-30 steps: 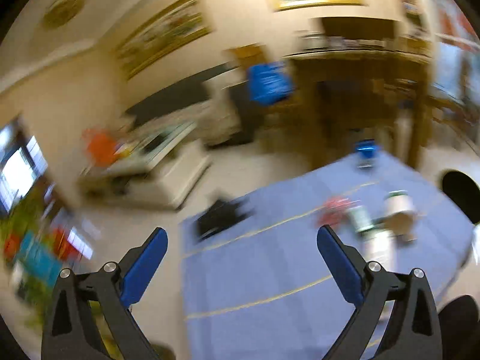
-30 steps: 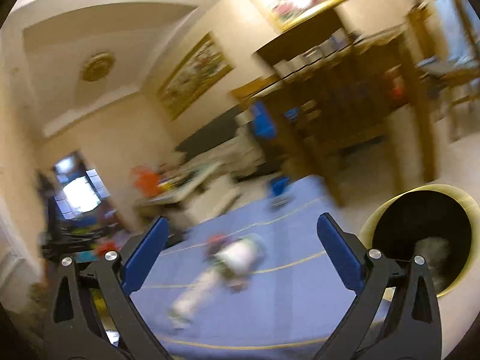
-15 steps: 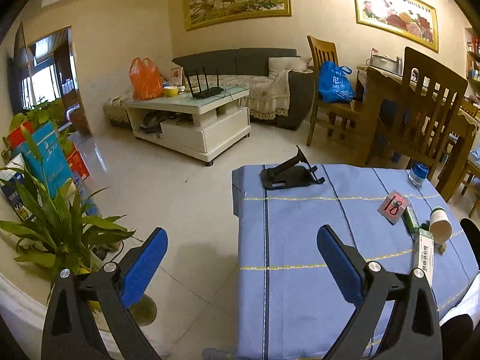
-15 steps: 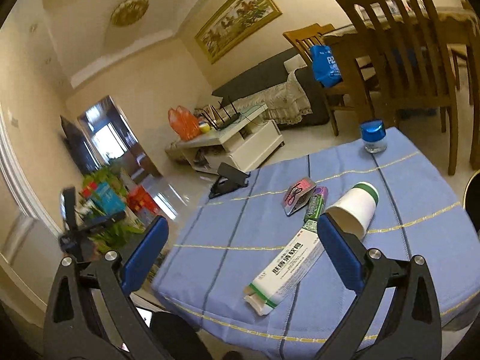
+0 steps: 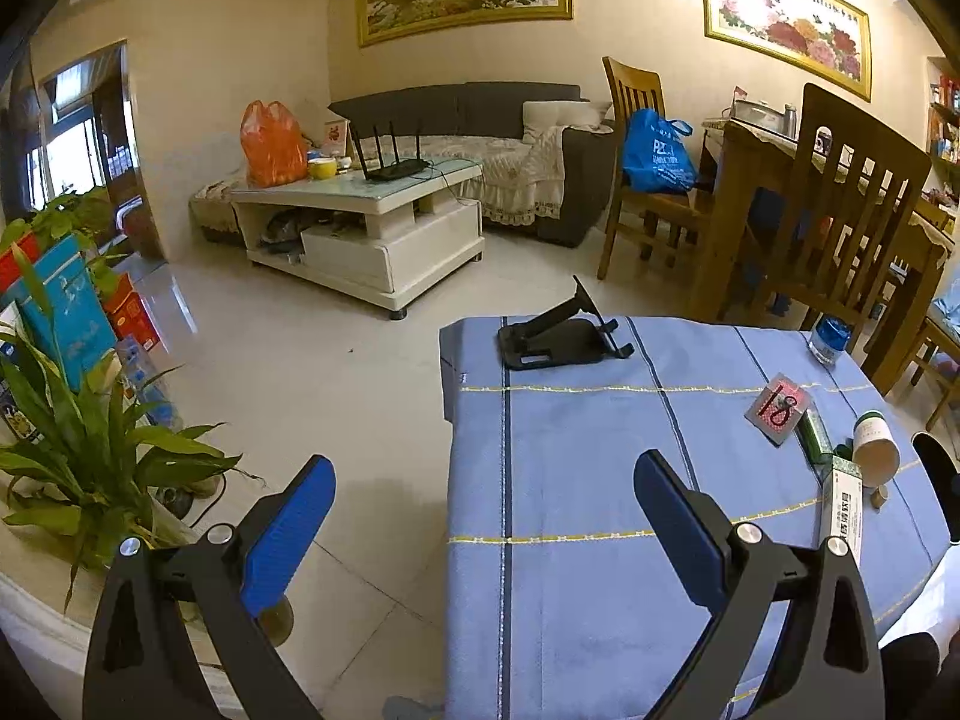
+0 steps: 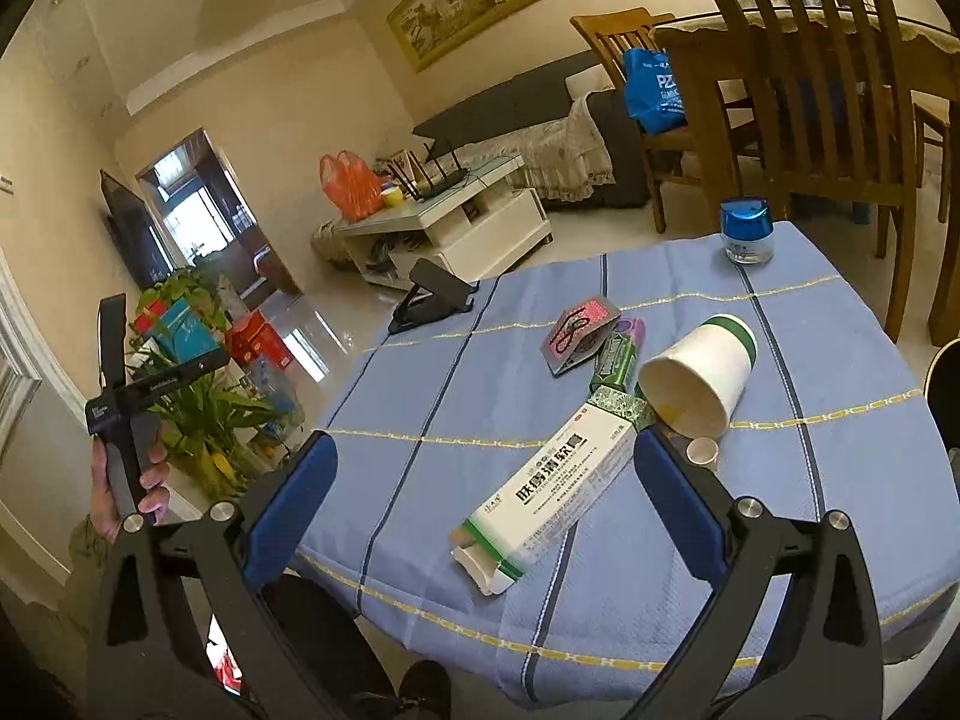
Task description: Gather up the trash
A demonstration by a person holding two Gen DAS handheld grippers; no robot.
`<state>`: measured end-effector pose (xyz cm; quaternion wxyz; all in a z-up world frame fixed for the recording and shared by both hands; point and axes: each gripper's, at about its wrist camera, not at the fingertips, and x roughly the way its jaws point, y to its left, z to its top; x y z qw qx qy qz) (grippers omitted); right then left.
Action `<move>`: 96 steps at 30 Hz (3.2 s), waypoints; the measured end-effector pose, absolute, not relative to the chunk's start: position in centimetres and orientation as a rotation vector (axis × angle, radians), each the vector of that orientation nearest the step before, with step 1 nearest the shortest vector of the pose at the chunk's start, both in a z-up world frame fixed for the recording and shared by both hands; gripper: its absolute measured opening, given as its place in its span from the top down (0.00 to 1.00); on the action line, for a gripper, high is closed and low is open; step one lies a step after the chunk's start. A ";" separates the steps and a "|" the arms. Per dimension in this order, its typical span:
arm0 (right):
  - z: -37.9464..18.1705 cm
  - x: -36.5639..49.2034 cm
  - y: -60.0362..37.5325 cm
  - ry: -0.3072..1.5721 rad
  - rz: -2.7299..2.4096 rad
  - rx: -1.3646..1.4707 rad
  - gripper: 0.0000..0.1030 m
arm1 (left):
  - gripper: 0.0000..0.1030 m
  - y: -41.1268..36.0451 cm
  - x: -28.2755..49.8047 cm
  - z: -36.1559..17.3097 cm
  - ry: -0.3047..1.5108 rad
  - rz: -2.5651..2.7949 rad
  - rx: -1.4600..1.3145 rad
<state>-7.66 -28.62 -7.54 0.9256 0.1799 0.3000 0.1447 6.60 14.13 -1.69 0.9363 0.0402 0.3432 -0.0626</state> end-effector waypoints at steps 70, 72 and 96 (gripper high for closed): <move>-16.6 1.1 -31.7 1.010 -0.040 0.039 0.80 | 0.06 -6.9 6.3 -7.8 0.898 -0.526 0.310; -16.4 -0.2 -32.6 0.991 -0.025 0.096 0.80 | 0.06 -8.7 5.8 -8.6 0.920 -0.566 0.338; -12.9 -9.1 -42.6 0.802 -0.118 0.345 0.80 | 0.58 -15.5 4.5 -7.3 1.015 -0.757 0.275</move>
